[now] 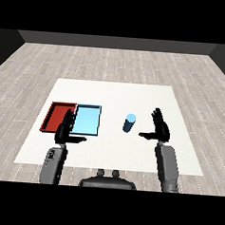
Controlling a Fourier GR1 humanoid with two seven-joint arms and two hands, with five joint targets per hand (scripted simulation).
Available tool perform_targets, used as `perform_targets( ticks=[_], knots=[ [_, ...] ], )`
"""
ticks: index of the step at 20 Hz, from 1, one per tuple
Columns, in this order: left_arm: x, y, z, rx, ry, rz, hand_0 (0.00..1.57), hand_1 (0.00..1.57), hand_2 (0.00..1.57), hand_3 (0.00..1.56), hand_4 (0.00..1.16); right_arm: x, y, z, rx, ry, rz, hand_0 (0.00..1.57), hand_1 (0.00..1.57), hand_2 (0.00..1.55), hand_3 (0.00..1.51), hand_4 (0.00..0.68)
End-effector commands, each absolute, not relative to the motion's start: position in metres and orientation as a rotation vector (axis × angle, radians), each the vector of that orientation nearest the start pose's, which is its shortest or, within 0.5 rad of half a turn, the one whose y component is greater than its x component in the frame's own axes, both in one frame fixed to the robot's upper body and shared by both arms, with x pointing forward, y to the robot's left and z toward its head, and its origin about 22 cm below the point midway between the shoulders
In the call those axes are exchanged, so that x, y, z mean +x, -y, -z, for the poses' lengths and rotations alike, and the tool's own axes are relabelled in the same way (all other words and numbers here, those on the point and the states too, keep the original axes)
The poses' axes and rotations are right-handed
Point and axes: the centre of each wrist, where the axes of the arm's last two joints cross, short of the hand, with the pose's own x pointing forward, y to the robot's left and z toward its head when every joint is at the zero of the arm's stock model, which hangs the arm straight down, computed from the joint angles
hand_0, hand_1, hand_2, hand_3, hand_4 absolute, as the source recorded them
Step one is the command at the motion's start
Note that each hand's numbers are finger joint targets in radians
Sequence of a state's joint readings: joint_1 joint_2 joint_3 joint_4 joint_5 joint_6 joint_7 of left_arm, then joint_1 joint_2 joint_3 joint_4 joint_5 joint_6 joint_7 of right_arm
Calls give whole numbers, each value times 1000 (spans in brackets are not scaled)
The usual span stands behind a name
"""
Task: Pick the blue can and put it in the blue box
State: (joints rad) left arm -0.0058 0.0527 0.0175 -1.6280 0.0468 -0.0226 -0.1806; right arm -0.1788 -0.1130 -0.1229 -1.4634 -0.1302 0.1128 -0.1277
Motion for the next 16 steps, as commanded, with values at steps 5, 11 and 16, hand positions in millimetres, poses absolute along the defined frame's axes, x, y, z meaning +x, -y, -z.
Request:
perform_targets(
  ticks=[5, 11, 16],
  knots=[
    [242, -255, -8, -100, 2023, -57, 0, 0, 0, 0, 0, 292, 287, -16, 199, 1886, -4, 0, 0, 0, 0, 0],
    [234, -259, -1, -110, 2025, -68, 0, 0, 0, 0, 0, 308, 279, -13, 199, 1882, 18, 0, 0, 0, 0, 0],
    [258, -243, 23, -99, 2009, -62, 0, 0, 0, 0, 0, 313, 280, 2, 158, 1846, -1, 0, 0, 0, 0, 0]
  ],
)
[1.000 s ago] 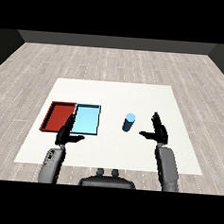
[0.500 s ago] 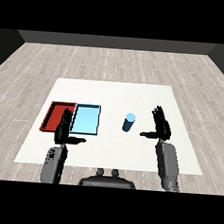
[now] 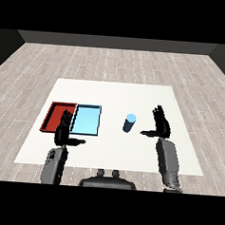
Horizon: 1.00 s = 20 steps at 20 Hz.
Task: Pick the blue can and put it in the blue box
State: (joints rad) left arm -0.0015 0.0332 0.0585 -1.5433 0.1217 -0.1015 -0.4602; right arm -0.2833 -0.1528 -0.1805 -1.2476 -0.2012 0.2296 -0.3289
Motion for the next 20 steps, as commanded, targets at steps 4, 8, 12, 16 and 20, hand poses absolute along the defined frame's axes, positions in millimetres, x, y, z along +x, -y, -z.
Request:
perform_targets(
  ticks=[4, 8, 12, 16, 20],
  knots=[
    [247, -247, -5, -84, 1997, -66, 0, 0, 0, 0, 0, 312, 290, 1, 201, 1813, 28, 0, 0, 0, 0, 0],
    [237, -245, -3, -116, 1997, -88, 0, 0, 0, 0, 0, 344, 294, -6, 214, 1769, 56, 0, 0, 0, 0, 0],
    [255, -256, -9, -127, 2011, -98, 0, 0, 0, 0, 0, 330, 273, 25, 217, 1741, 51, 0, 0, 0, 0, 0],
    [221, -269, 8, -75, 2011, -95, 0, 0, 0, 0, 0, 335, 246, 21, 237, 1717, 98, 0, 0, 0, 0, 0],
    [226, -253, 1, -92, 2031, -104, 0, 0, 0, 0, 0, 340, 257, 30, 241, 1679, 92, 0, 0, 0, 0, 0]
  ],
)
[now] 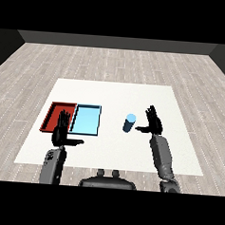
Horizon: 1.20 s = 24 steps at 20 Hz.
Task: Pick the blue can and put it in the blue box
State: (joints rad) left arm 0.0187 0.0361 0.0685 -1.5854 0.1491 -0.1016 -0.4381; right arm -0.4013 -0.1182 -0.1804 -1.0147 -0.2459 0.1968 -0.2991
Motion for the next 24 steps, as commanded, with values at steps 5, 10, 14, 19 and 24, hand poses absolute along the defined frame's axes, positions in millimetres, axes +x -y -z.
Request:
perform_targets(
  ticks=[5, 10, 14, 19, 24],
  knots=[
    [246, -260, 0, -117, 2032, -124, 0, 0, 0, 0, 0, 338, 269, 36, 238, 1686, 94, 0, 0, 0, 0, 0],
    [241, -258, 9, -101, 2042, -125, 0, 0, 0, 0, 0, 333, 249, 58, 284, 1649, 111, 0, 0, 0, 0, 0],
    [243, -246, 10, -97, 2042, -104, 0, 0, 0, 0, 0, 331, 248, 48, 268, 1633, 96, 0, 0, 0, 0, 0],
    [246, -250, 0, -91, 2035, -104, 0, 0, 0, 0, 0, 338, 213, 65, 281, 1624, 77, 0, 0, 0, 0, 0],
    [244, -249, -12, -84, 2035, -102, 0, 0, 0, 0, 0, 346, 217, 69, 296, 1617, 102, 0, 0, 0, 0, 0]
  ],
)
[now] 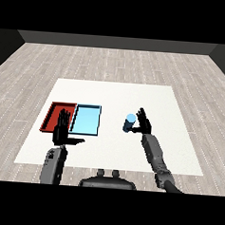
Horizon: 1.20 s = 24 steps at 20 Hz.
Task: Pick the blue can and put it in the blue box
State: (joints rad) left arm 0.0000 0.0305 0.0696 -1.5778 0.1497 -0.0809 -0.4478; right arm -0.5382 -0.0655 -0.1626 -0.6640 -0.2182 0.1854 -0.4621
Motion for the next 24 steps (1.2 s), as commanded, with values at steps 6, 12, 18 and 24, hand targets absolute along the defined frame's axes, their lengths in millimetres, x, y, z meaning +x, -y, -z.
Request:
perform_targets(
  ticks=[6, 12, 18, 24],
  knots=[
    [246, -262, -11, -89, 2041, -95, 0, 0, 0, 0, 0, 356, 203, 69, 292, 1636, 89, 0, 0, 0, 0, 0],
    [248, -243, 8, -92, 2029, -101, 0, 0, 0, 0, 0, 366, 206, 60, 329, 1603, 93, 0, 0, 0, 0, 0],
    [228, -265, -15, -78, 2030, -108, 0, 0, 0, 0, 0, 372, 189, 55, 322, 1594, 61, 0, 0, 0, 0, 0],
    [241, -247, -11, -77, 2026, -117, 0, 0, 0, 0, 0, 365, 183, 70, 337, 1585, 48, 0, 0, 0, 0, 0]
  ],
)
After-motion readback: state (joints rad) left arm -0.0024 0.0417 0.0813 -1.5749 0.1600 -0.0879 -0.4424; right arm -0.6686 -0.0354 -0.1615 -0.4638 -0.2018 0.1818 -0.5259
